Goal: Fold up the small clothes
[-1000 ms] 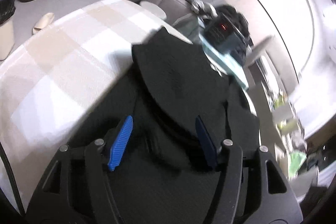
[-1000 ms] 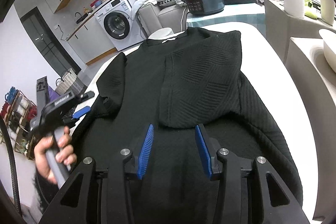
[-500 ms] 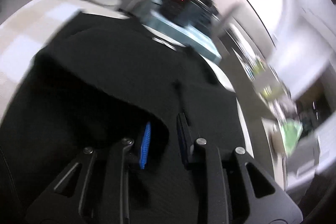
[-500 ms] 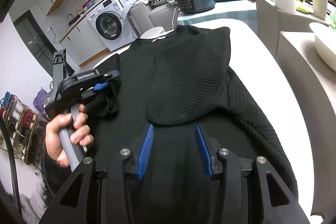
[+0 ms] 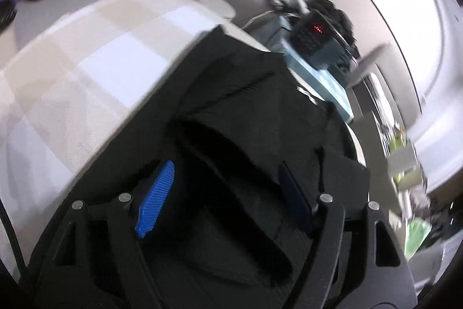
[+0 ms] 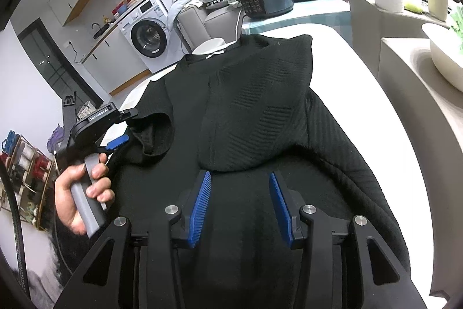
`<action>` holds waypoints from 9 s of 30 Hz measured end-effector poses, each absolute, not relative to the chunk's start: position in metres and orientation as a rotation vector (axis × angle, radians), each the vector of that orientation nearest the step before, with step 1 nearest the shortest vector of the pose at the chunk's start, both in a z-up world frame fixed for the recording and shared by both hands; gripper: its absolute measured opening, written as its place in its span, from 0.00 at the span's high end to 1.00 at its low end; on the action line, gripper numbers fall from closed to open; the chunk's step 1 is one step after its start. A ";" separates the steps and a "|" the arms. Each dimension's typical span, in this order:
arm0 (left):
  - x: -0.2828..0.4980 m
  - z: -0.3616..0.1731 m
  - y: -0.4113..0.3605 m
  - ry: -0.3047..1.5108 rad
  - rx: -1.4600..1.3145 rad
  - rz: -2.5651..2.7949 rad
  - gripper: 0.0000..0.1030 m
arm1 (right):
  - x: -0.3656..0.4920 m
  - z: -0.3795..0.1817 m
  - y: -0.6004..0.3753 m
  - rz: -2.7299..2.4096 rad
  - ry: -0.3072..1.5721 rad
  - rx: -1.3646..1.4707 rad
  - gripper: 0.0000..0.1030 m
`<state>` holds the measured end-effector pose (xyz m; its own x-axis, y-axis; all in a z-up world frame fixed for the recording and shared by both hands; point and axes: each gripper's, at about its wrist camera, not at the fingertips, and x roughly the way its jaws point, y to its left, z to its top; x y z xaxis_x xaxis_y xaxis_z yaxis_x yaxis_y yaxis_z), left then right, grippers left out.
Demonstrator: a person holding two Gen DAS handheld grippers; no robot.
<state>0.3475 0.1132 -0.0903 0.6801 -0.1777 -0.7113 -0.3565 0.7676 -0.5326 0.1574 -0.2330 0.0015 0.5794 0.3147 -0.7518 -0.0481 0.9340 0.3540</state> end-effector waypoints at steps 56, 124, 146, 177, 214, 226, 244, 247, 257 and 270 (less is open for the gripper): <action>0.081 -0.035 0.160 0.826 -0.347 0.034 0.10 | 0.031 0.018 -0.273 0.057 0.897 0.198 0.24; -0.049 -0.093 0.202 0.894 -0.409 0.082 0.62 | -0.098 0.008 -0.369 0.069 0.899 0.512 0.95; -0.053 -0.097 0.204 0.906 -0.476 0.055 0.87 | -0.106 -0.044 -0.363 0.169 1.068 0.464 0.94; -0.008 -0.063 0.207 0.751 -0.519 -0.071 0.98 | -0.085 0.004 -0.347 0.275 0.688 0.555 0.95; 0.149 -0.078 0.258 0.795 -0.661 0.132 0.64 | 0.058 -0.021 -0.344 -0.008 0.872 0.525 0.56; 0.127 -0.119 0.219 0.897 -0.887 -0.176 0.47 | 0.029 -0.043 -0.332 0.180 0.913 0.722 0.50; 0.183 -0.154 0.194 0.875 -0.991 -0.108 0.91 | 0.072 -0.065 -0.313 0.199 0.923 0.828 0.56; 0.177 -0.152 0.191 0.836 -0.991 -0.101 0.95 | 0.077 -0.068 -0.310 0.132 0.928 0.825 0.88; 0.111 -0.108 0.188 0.726 -0.932 -0.106 0.95 | 0.028 -0.043 -0.298 0.224 0.926 0.774 0.95; -0.002 -0.090 0.168 0.800 -0.766 -0.107 0.92 | -0.078 -0.038 -0.297 0.236 1.007 0.670 0.93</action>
